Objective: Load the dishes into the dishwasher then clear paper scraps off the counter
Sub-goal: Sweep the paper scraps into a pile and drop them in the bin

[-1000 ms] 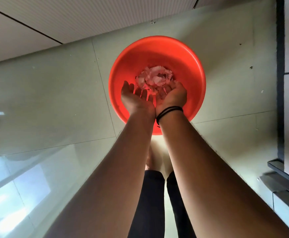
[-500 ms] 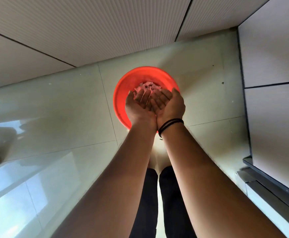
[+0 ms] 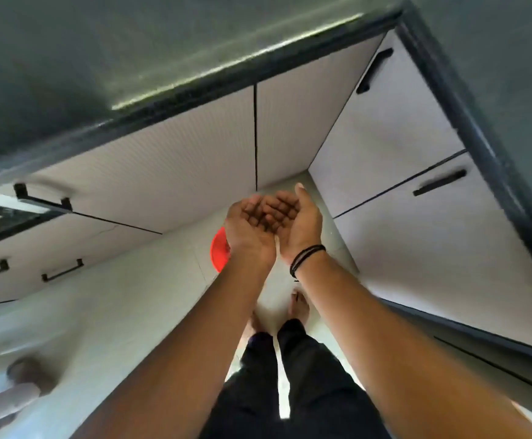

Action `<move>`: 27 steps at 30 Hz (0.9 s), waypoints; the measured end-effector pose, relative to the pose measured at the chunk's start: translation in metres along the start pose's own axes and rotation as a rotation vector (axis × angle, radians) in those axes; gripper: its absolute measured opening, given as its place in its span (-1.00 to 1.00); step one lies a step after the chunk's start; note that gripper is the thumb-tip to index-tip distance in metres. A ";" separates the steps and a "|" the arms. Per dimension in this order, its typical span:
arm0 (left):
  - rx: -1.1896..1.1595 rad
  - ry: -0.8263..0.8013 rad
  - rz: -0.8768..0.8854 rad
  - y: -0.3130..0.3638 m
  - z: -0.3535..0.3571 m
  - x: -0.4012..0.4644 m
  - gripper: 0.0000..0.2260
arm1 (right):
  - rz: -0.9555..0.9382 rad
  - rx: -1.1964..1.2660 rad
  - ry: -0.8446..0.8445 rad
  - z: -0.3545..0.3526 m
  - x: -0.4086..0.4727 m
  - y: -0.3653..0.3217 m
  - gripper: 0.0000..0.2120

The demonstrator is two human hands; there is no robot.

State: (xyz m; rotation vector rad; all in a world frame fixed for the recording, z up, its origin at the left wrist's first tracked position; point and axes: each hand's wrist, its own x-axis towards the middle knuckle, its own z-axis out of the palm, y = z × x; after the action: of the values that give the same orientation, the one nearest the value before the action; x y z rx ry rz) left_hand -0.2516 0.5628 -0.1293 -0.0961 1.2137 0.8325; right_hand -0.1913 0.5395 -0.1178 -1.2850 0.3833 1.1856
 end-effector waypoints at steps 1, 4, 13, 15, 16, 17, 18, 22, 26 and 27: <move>0.040 -0.039 0.008 0.008 0.013 -0.025 -0.80 | -0.028 -0.010 -0.028 0.004 -0.022 -0.019 -0.62; 0.094 -0.151 0.029 0.026 0.048 -0.084 -0.79 | -0.120 -0.016 -0.115 0.009 -0.069 -0.066 -0.64; 0.207 -0.339 0.084 -0.008 0.161 -0.146 -0.76 | -0.272 0.157 -0.119 -0.015 -0.099 -0.178 -0.61; 0.211 -0.353 0.100 -0.020 0.183 -0.146 -0.74 | -0.288 0.155 -0.113 -0.018 -0.091 -0.206 -0.61; 0.222 -0.369 0.107 -0.026 0.198 -0.147 -0.74 | -0.299 0.153 -0.116 -0.020 -0.085 -0.224 -0.61; 0.230 -0.388 0.112 -0.030 0.209 -0.147 -0.75 | -0.309 0.156 -0.123 -0.022 -0.081 -0.238 -0.61; 0.248 -0.407 0.119 -0.034 0.220 -0.146 -0.75 | -0.319 0.161 -0.130 -0.023 -0.075 -0.253 -0.61; 0.267 -0.443 0.127 -0.042 0.255 -0.136 -0.77 | -0.312 0.151 -0.190 -0.025 -0.062 -0.288 -0.62; 0.366 -0.476 0.199 -0.048 0.282 -0.122 -0.80 | -0.300 0.135 -0.238 -0.025 -0.042 -0.309 -0.63; 0.441 -0.489 0.267 -0.050 0.286 -0.117 -0.82 | -0.300 0.131 -0.243 -0.025 -0.036 -0.313 -0.64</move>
State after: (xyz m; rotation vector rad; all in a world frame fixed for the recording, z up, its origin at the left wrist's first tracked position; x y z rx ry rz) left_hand -0.0081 0.6066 0.0624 0.6078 0.9250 0.7411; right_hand 0.0642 0.5515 0.0673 -1.0289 0.0843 1.0280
